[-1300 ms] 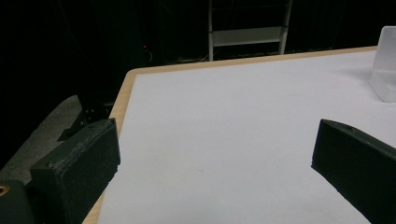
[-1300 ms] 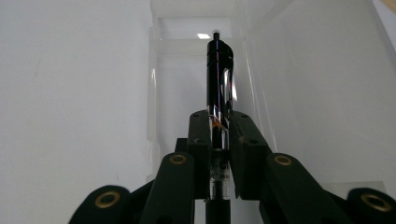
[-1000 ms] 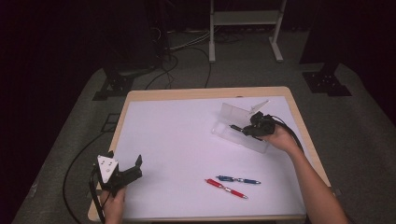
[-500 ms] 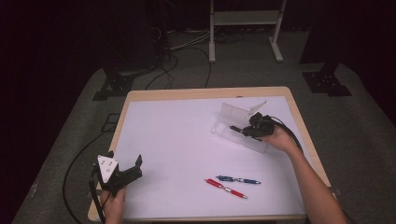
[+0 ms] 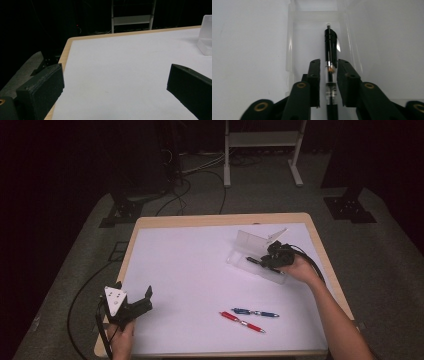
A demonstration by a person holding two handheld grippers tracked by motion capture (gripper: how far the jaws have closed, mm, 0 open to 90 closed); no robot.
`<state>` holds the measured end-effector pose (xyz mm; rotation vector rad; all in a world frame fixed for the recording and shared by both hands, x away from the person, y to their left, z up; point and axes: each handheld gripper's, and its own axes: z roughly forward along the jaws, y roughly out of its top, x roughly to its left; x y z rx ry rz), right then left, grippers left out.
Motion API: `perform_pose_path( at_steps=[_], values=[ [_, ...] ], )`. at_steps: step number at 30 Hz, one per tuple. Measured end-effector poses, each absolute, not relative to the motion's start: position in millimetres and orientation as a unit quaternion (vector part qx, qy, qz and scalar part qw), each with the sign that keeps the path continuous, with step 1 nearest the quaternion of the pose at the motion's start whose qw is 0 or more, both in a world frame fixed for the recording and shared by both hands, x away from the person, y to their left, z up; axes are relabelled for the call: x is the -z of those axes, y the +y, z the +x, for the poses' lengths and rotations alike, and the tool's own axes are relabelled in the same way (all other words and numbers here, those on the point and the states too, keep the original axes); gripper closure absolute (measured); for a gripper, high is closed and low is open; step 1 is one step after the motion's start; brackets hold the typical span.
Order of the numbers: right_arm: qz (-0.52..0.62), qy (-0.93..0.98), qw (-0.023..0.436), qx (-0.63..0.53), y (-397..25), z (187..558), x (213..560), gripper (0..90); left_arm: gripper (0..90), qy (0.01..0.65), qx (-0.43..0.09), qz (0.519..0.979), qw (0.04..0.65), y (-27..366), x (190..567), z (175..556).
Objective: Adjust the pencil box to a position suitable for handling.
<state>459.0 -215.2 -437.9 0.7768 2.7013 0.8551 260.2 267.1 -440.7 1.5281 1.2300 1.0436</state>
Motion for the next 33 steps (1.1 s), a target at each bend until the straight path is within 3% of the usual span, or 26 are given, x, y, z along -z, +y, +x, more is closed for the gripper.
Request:
perform_pose_path(
  at_steps=[20, 33],
  values=[
    [0.248, 0.908, 0.059, -0.332, -221, 412, 420, 44.0, 0.4, 0.496, -0.424, 0.618, 0.438, 266, 441, 260],
    [0.201, 0.917, 0.027, -0.342, -206, 372, 421, 40.1, 0.4, 0.498, -0.425, 0.615, 0.440, 266, 441, 260]
  ],
)
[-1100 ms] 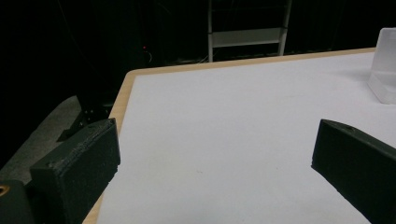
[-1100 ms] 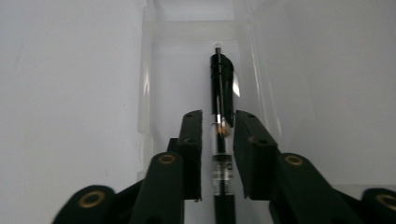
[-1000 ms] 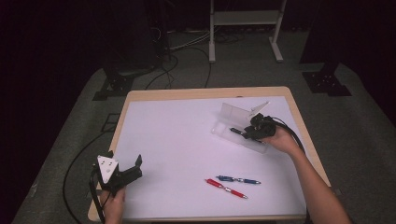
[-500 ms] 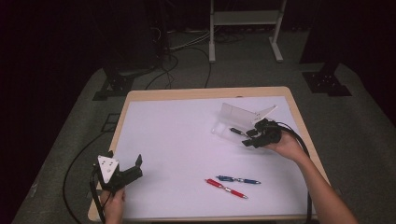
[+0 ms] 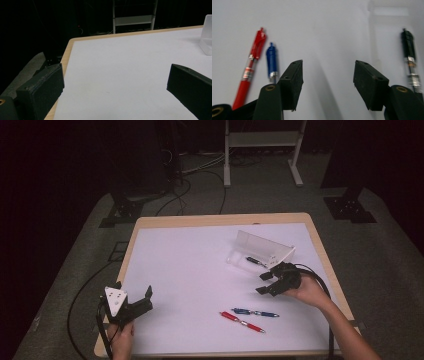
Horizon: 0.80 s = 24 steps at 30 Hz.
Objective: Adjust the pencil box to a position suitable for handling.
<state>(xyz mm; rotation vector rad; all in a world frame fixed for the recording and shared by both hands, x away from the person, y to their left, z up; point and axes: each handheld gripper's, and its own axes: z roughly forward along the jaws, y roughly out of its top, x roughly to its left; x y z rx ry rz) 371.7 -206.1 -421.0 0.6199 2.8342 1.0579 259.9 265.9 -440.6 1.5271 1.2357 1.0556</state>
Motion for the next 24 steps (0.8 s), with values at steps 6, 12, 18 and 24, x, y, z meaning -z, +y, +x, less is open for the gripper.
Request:
perform_pose_path(
  at_steps=[6, 12, 18, 24],
  values=[
    [0.171, 0.922, 0.024, -0.347, -197, 355, 422, 40.7, 0.4, 0.497, -0.424, 0.616, 0.439, 266, 440, 260],
    [0.155, 0.927, 0.014, -0.341, -189, 337, 430, 41.8, 0.4, 0.498, -0.425, 0.615, 0.440, 267, 440, 259],
    [0.153, 0.928, 0.014, -0.340, -187, 328, 437, 43.7, 0.4, 0.497, -0.425, 0.616, 0.439, 266, 440, 259],
    [0.146, 0.931, 0.010, -0.335, -184, 322, 441, 47.4, 0.4, 0.498, -0.425, 0.615, 0.440, 266, 440, 259]
  ],
)
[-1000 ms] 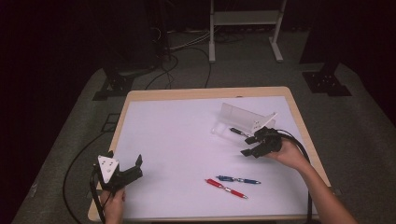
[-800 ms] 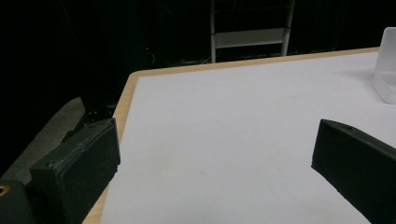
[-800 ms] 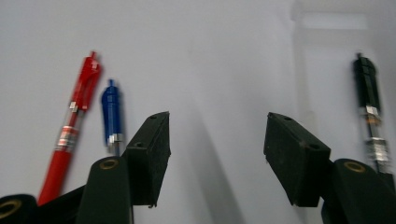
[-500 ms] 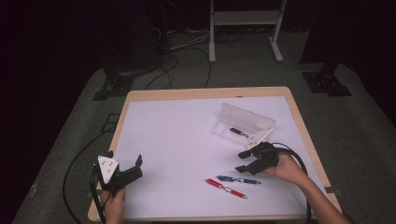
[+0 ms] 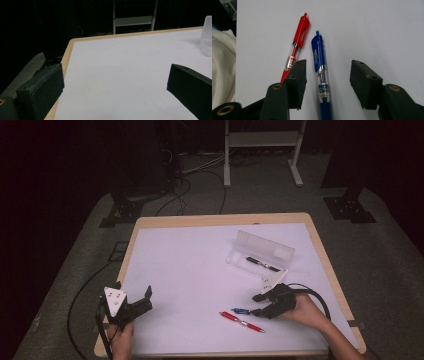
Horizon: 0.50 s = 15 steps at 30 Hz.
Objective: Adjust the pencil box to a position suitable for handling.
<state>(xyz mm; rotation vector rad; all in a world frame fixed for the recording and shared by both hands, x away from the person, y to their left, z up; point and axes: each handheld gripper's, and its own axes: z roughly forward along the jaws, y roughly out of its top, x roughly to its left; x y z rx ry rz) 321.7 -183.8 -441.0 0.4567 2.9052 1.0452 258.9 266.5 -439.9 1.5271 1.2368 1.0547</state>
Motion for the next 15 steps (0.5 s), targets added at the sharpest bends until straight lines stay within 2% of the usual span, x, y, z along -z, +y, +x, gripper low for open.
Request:
perform_pose_path(
  at_steps=[7, 15],
  values=[
    [0.133, 0.941, 0.012, -0.312, -178, 317, 451, 59.3, 0.4, 0.498, -0.425, 0.615, 0.439, 267, 440, 259],
    [0.132, 0.943, 0.016, -0.306, -176, 317, 454, 66.4, 0.4, 0.498, -0.425, 0.614, 0.440, 267, 440, 259]
  ],
)
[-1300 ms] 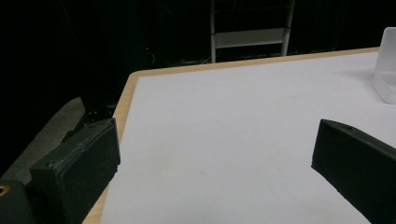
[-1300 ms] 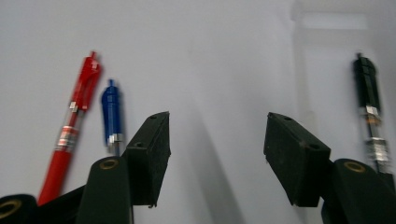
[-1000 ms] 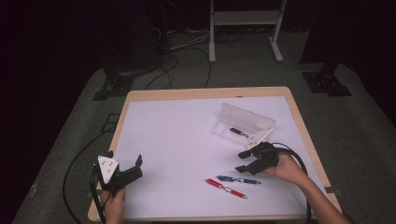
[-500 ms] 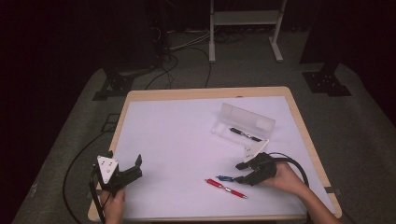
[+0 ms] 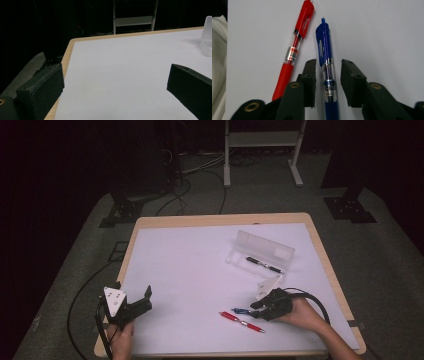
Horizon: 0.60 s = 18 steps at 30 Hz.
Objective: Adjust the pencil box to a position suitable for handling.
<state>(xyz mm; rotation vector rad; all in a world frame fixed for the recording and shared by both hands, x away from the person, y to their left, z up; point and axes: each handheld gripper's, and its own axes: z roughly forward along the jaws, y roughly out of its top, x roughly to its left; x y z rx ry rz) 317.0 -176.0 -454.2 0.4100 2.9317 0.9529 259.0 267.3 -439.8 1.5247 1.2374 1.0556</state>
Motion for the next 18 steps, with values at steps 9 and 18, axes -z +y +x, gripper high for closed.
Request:
perform_pose_path(
  at_steps=[9, 18],
  values=[
    [0.133, 0.942, 0.021, -0.306, -176.0, 316.3, 458.6, 72.3, 0.4, 0.498, -0.426, 0.614, 0.440, 267.4, 439.7, 258.9],
    [0.132, 0.942, 0.027, -0.307, -175.7, 315.5, 458.6, 77.1, 0.4, 0.498, -0.426, 0.614, 0.441, 267.6, 439.7, 258.8]
  ],
)
